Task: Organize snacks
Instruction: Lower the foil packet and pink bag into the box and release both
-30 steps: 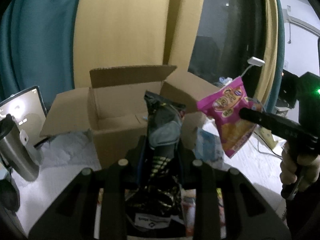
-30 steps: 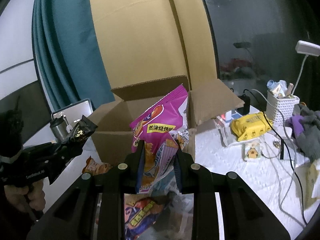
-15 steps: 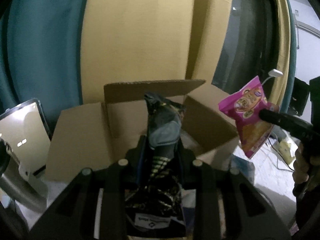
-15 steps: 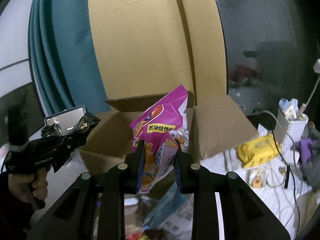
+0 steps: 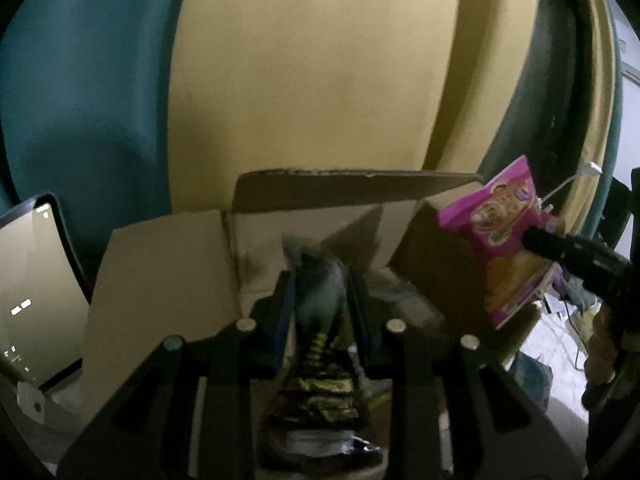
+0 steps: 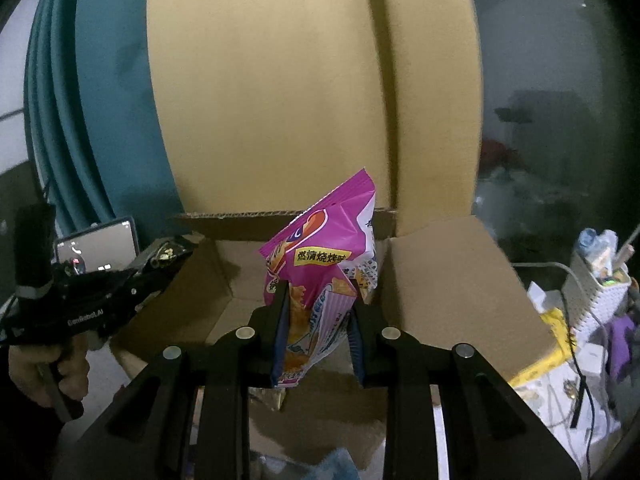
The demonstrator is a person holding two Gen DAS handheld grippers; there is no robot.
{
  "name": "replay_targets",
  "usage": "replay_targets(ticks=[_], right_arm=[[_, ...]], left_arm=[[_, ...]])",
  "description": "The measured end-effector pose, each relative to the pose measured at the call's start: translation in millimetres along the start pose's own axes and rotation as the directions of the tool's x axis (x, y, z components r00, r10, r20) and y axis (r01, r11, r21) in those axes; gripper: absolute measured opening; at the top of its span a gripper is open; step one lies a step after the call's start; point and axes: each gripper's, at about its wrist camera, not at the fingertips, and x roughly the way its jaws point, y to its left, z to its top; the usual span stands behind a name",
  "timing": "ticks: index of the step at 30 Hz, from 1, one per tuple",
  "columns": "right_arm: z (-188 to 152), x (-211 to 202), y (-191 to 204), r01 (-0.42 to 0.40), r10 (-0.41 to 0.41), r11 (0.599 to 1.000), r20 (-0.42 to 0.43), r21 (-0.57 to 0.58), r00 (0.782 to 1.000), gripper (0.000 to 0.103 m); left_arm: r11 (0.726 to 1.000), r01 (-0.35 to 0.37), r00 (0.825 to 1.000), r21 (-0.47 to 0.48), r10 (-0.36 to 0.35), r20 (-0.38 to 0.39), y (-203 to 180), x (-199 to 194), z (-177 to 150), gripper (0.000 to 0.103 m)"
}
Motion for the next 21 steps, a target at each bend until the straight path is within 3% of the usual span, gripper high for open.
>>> replay_targets(ticks=[6, 12, 13, 16, 18, 21], right_arm=[[10.9, 47.3, 26.4, -0.090, 0.093, 0.995, -0.060, 0.041, 0.994, 0.028], [24.1, 89.7, 55.8, -0.095, 0.102, 0.993, -0.114, 0.064, 0.988, 0.028], [24.8, 94.8, 57.6, -0.096, 0.105, 0.993, -0.125, 0.076, 0.987, 0.032], [26.7, 97.5, 61.2, -0.121, 0.133, 0.987, -0.118, 0.102, 0.984, 0.050], [27.3, 92.7, 63.2, -0.122, 0.133, 0.988, -0.112, 0.099, 0.985, 0.051], [28.4, 85.9, 64.4, -0.110, 0.120, 0.990, -0.108, 0.092, 0.987, 0.051]], left_arm=[[0.999, -0.027, 0.999, -0.037, 0.026, -0.021, 17.9, 7.9, 12.6, 0.029], [0.995, -0.064, 0.998, -0.076, 0.065, 0.010, 31.0, -6.5, 18.0, 0.033], [0.995, -0.064, 0.998, -0.083, 0.065, 0.014, 33.7, -4.8, 19.0, 0.033], [0.994, -0.052, 0.998, -0.097, 0.056, 0.034, 36.3, -12.9, 21.5, 0.053], [0.994, -0.046, 0.997, -0.102, 0.052, 0.056, 35.3, -19.6, 21.7, 0.066], [0.994, -0.042, 0.996, -0.098, 0.050, 0.075, 30.9, -26.6, 24.5, 0.067]])
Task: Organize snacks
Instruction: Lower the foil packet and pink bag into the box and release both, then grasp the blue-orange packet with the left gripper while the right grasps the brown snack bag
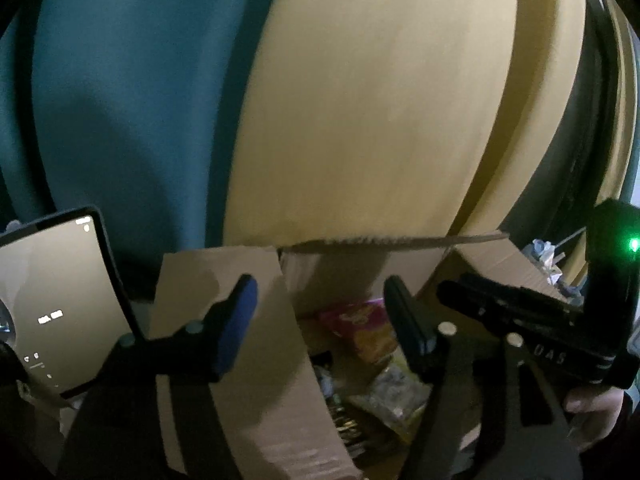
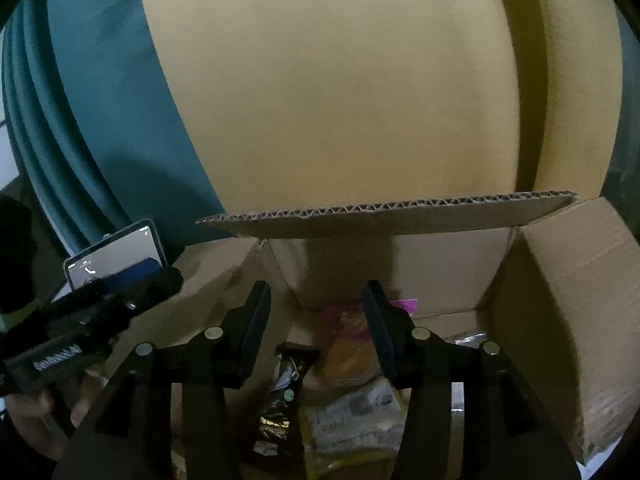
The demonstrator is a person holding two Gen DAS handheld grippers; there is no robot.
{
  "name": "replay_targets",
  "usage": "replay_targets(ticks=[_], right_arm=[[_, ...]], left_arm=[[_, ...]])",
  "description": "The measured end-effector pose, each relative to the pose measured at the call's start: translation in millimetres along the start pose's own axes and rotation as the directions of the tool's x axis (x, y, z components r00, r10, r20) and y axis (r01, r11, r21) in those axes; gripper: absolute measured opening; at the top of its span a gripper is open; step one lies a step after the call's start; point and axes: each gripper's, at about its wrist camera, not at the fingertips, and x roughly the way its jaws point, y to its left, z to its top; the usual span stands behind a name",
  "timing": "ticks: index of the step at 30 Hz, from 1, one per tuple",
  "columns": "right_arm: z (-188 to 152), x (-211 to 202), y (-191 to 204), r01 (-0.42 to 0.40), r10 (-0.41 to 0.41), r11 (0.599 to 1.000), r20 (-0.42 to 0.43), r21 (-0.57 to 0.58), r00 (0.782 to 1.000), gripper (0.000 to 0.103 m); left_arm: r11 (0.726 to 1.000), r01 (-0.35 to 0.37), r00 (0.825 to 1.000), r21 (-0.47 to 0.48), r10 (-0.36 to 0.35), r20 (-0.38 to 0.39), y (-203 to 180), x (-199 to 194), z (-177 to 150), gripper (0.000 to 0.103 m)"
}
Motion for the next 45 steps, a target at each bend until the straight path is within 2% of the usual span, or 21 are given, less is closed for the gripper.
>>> replay_targets(ticks=[8, 22, 26, 35, 39, 45], right_arm=[[-6.5, -38.9, 1.4, 0.034, -0.034, 0.999, 0.034, -0.012, 0.999, 0.051], [-41.5, -113.4, -6.7, 0.068, -0.067, 0.998, 0.079, -0.009, 0.995, 0.051], [-53.9, -133.7, -15.0, 0.089, -0.088, 0.996, 0.094, 0.001, 0.992, 0.051], [-87.8, -171.5, -39.5, 0.142, -0.143, 0.990, 0.105, 0.011, 0.984, 0.051], [-106.1, -184.3, -52.5, 0.159, -0.161, 0.987, 0.094, 0.026, 0.983, 0.051], [-133.7, -201.2, -71.7, 0.181, -0.184, 0.982, 0.075, 0.053, 0.980, 0.052]], left_arm=[[0.999, 0.023, 1.000, 0.028, -0.023, 0.011, -18.7, -25.9, -6.3, 0.068], [0.992, 0.069, 0.998, 0.105, -0.069, 0.001, -76.3, -79.8, -42.7, 0.068], [0.990, 0.058, 0.998, 0.126, -0.056, -0.015, -94.6, -86.3, -55.2, 0.068], [0.986, 0.099, 0.993, 0.136, -0.090, -0.070, -129.3, -95.0, -89.3, 0.068], [0.985, 0.131, 0.988, 0.110, -0.119, -0.101, -142.5, -93.6, -107.2, 0.086], [0.984, 0.146, 0.981, 0.098, -0.131, -0.146, -161.6, -97.0, -136.1, 0.087]])
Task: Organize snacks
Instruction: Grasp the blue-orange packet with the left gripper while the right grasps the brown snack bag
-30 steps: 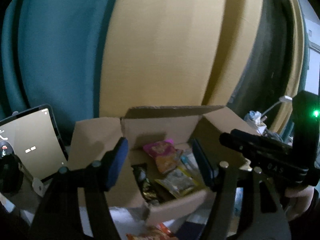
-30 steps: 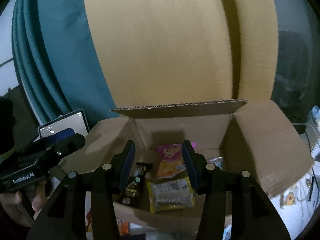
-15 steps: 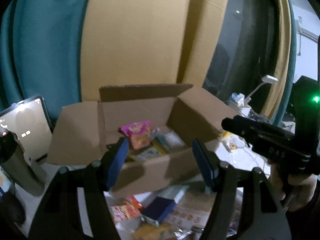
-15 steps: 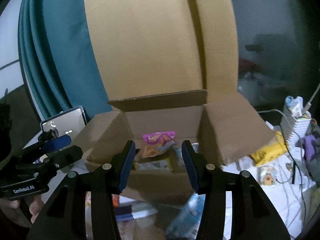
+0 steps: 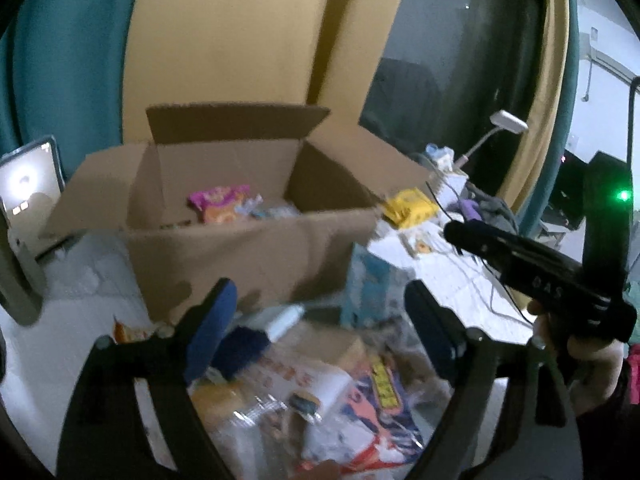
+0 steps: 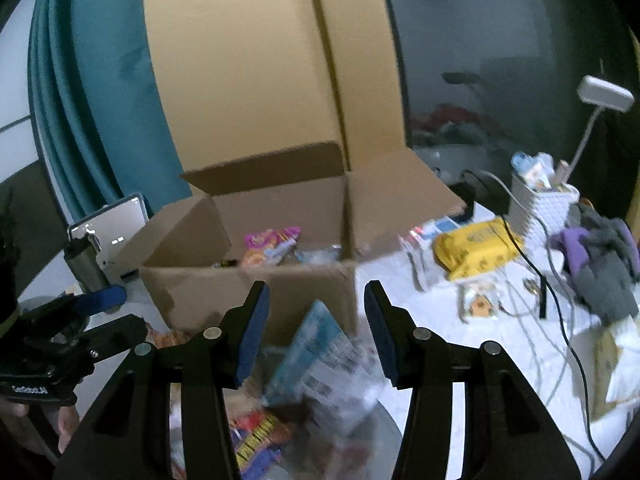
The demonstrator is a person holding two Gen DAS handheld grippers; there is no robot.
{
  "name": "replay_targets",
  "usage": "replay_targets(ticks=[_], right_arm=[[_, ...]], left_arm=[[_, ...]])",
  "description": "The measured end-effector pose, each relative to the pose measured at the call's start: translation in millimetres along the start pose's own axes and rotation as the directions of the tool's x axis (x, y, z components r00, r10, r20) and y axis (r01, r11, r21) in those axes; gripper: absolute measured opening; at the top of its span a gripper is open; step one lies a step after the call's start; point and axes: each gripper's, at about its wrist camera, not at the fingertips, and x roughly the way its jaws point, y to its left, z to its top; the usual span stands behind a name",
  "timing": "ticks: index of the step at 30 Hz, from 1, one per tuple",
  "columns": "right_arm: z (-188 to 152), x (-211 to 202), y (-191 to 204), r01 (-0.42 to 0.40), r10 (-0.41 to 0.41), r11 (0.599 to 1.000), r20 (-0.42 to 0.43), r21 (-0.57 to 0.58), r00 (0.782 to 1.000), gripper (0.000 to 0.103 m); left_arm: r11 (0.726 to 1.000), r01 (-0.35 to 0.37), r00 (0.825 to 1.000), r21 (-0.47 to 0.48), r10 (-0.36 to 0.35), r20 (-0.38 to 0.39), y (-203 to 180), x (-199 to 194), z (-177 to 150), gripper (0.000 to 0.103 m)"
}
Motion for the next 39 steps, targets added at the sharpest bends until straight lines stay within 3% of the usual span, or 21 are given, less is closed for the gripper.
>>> replay_targets(ticks=[7, 11, 21, 27, 39], right_arm=[[-30.7, -5.7, -23.7, 0.015, -0.015, 1.000, -0.038, 0.023, 0.999, 0.053], [-51.7, -5.4, -32.3, 0.020, -0.019, 0.999, -0.065, 0.025, 0.998, 0.067], [-98.3, 9.0, -34.3, -0.028, 0.035, 0.999, -0.166, 0.045, 0.985, 0.068], [-118.9, 19.9, -35.8, -0.051, 0.064, 0.996, -0.209, 0.068, 0.976, 0.068], [-136.7, 17.7, -48.6, -0.113, 0.136, 0.988, -0.244, 0.110, 0.960, 0.069]], left_arm=[[1.000, -0.001, 0.999, -0.018, 0.000, -0.052, -19.1, 2.2, -36.6, 0.087], [0.999, -0.011, 0.996, -0.034, 0.008, -0.085, -24.4, 3.8, -58.6, 0.087], [0.997, -0.035, 0.983, -0.062, 0.024, -0.180, -30.4, 22.6, -100.4, 0.087], [0.998, -0.055, 0.977, -0.036, 0.046, -0.210, -39.8, 35.7, -107.5, 0.096], [0.992, -0.119, 0.961, 0.048, 0.127, -0.246, -51.5, 58.9, -115.9, 0.099]])
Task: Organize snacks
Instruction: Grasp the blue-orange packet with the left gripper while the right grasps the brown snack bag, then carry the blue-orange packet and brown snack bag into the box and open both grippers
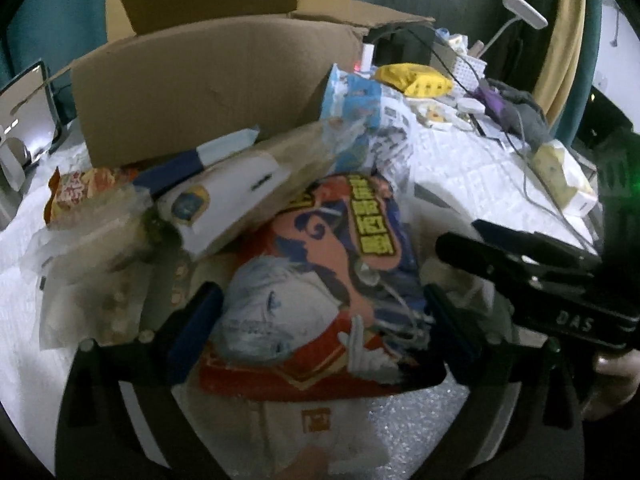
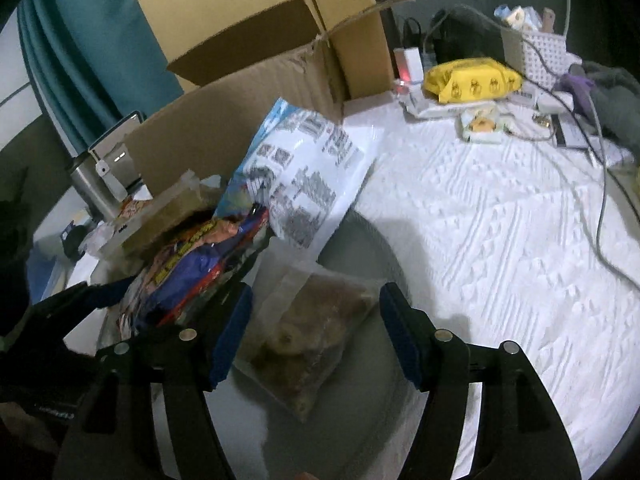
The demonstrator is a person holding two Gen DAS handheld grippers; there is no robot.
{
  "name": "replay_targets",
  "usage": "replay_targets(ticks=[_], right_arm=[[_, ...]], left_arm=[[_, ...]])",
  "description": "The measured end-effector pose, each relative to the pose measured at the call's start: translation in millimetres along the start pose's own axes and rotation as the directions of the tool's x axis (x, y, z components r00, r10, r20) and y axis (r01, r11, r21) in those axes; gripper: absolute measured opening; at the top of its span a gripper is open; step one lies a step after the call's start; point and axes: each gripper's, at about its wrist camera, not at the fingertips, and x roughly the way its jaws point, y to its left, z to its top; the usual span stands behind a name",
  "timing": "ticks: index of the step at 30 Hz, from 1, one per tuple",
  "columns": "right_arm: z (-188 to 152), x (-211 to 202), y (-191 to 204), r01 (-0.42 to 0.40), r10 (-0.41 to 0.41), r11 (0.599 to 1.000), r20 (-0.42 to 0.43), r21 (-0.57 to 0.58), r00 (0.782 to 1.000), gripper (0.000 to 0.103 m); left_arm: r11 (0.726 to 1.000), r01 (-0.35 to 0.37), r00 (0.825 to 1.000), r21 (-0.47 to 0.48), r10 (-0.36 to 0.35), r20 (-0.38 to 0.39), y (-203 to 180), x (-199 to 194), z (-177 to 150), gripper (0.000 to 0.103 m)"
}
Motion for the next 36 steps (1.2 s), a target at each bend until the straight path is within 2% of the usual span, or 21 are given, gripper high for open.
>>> replay_targets(ticks=[6, 7, 9, 13, 16, 19, 21, 25, 27, 30, 36], right_arm=[[-5.2, -2.5, 3.5, -0.027, 0.026, 1.000, -0.015, -0.017, 1.000, 0.067], [-5.7, -2.8, 4.6, -0.035, 0.035, 0.999, -0.015, -0.018, 0.999, 0.064], [-6.5, -3.1, 7.7, -0.050, 0.050, 0.998, -0.019, -0.030, 0.999, 0.048], [-9.0, -7.3, 10.0, -0.043, 0.042, 0.998, -0.011, -0.040, 0.999, 0.045], [-8.7, -13.9, 7.9, -0.041, 0.041, 0.999, -0.004, -0.036, 0.999, 0.039], [-8.5, -22.3, 4.5, -0.025, 0.025, 0.999, 0.007, -0.034, 1.000, 0.039], [-9.0, -29.1, 2.0, -0.015, 0.016, 0.999, 0.017, -0.031, 1.000, 0.038], [-7.8, -44.5, -3.4, 0.003, -0.002, 1.000, 0.043, -0.028, 0.999, 0.038], [-6.8, -50.5, -4.6, 0.011, -0.009, 0.999, 0.053, -0.030, 0.999, 0.038], [-6.2, -57.6, -4.4, 0.019, -0.017, 0.999, 0.066, -0.033, 0.998, 0.038], [-1.3, -71.9, -1.3, 0.025, -0.021, 0.999, 0.099, -0.038, 0.995, 0.038]], left_arm=[[1.000, 0.018, 1.000, -0.007, -0.018, -0.001, 0.9, 1.6, 3.0, 0.099], [1.000, 0.023, 1.000, -0.004, -0.023, -0.001, 0.3, 1.2, 2.7, 0.098], [0.999, 0.031, 1.000, 0.017, -0.031, -0.001, -2.7, -0.3, 1.7, 0.096], [0.997, 0.061, 0.998, 0.037, -0.061, -0.003, -9.4, -4.5, 0.9, 0.090], [0.995, 0.088, 0.996, 0.040, -0.088, -0.004, -13.0, -7.5, 1.0, 0.088], [0.993, 0.105, 0.994, 0.045, -0.105, 0.008, -18.0, -12.8, 0.3, 0.083], [0.992, 0.118, 0.993, 0.046, -0.118, 0.011, -20.4, -16.6, 1.1, 0.066], [0.990, 0.132, 0.991, 0.058, -0.134, 0.027, -27.5, -23.3, 3.8, 0.061], [0.987, 0.149, 0.988, 0.058, -0.151, 0.025, -30.3, -24.6, 4.6, 0.054], [0.985, 0.163, 0.986, 0.065, -0.165, 0.030, -33.6, -28.1, 5.3, 0.050], [0.981, 0.179, 0.980, 0.078, -0.185, 0.073, -36.1, -44.7, 11.3, 0.049]])
